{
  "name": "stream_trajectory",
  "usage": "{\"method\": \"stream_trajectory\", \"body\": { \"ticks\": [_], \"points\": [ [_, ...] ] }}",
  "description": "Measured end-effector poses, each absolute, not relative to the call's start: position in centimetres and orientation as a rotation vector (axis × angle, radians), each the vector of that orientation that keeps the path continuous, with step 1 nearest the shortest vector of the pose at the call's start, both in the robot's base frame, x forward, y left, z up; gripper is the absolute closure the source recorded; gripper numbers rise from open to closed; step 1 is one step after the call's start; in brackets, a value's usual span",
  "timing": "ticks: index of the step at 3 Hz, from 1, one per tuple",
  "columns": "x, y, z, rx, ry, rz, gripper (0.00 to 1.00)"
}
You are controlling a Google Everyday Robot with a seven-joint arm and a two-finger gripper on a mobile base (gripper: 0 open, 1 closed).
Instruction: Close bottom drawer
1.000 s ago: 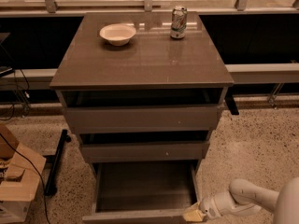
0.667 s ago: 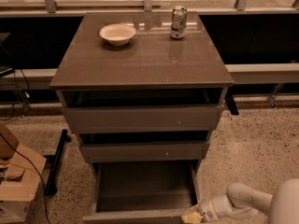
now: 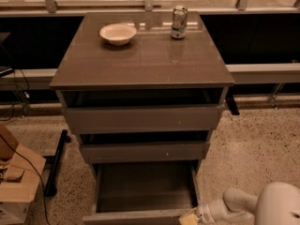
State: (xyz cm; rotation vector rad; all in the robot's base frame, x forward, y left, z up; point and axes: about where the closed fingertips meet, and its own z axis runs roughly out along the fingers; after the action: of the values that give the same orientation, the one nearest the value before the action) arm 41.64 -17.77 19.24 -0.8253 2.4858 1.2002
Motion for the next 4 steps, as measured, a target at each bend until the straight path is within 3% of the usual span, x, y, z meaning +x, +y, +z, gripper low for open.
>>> {"method": "stream_trajectory", "body": {
  "ticks": [4],
  "points": [
    [44.0,-17.1,19.4,-0.784,2.439,1.179,1.00]
  ]
}}
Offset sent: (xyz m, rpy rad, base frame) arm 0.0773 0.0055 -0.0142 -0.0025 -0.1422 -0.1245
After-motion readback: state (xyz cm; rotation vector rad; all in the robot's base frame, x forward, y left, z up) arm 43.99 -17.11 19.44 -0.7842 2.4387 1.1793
